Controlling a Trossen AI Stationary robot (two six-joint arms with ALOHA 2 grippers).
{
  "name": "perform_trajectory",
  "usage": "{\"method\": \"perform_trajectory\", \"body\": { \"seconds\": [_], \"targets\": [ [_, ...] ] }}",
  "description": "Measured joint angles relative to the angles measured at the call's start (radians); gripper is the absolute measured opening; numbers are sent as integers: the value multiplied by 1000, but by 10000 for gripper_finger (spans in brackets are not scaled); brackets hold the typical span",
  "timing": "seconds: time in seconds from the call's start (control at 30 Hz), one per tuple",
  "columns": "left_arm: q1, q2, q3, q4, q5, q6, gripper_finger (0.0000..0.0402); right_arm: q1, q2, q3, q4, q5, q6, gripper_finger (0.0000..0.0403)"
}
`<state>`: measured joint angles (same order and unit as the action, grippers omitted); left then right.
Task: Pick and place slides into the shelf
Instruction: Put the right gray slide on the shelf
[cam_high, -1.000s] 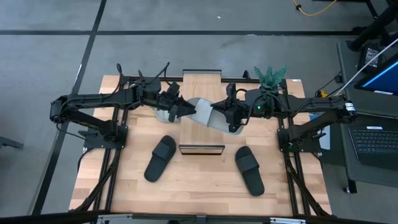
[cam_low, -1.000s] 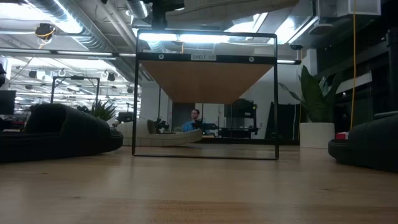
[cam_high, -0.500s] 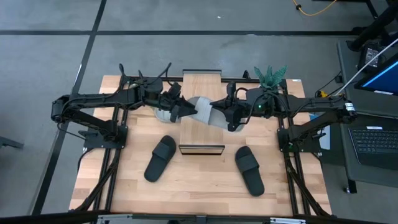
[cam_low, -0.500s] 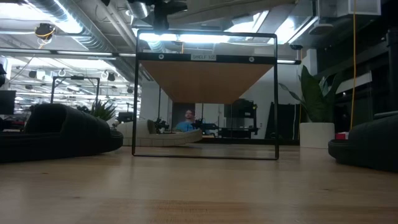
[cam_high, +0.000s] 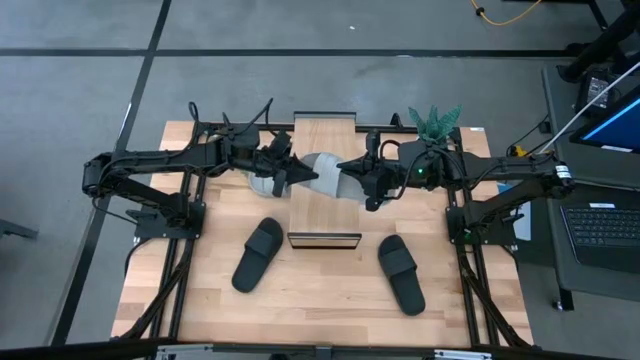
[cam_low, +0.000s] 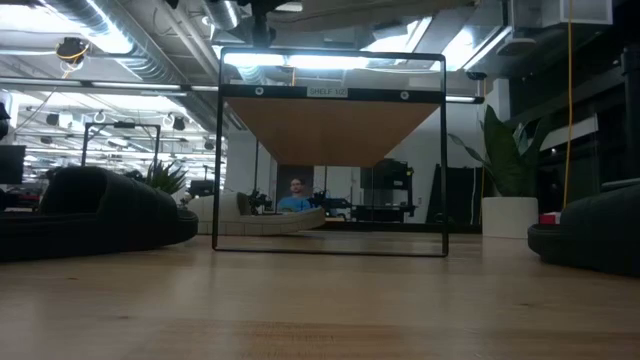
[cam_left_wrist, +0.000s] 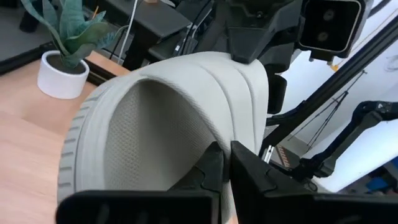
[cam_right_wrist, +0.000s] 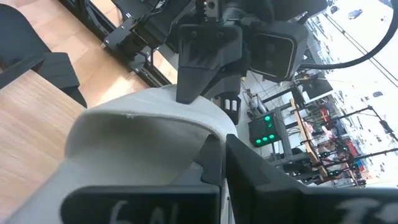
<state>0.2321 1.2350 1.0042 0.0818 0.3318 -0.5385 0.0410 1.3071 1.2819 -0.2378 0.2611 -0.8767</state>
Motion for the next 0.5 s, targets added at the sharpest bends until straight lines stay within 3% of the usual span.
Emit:
{"method": "perform_trajectory", "body": {
  "seconds": [0.23,0.33,0.5],
  "targets": [
    [0,0,0,-2,0,38,4,0,0,0,-17,0,17,17],
    [0,0,0,-1,-18,51,3,0,0,0,-15,21,44,53],
    [5,0,0,0,-46,55,2,8,-2,0,-34,150,108,115]
  ]
}}
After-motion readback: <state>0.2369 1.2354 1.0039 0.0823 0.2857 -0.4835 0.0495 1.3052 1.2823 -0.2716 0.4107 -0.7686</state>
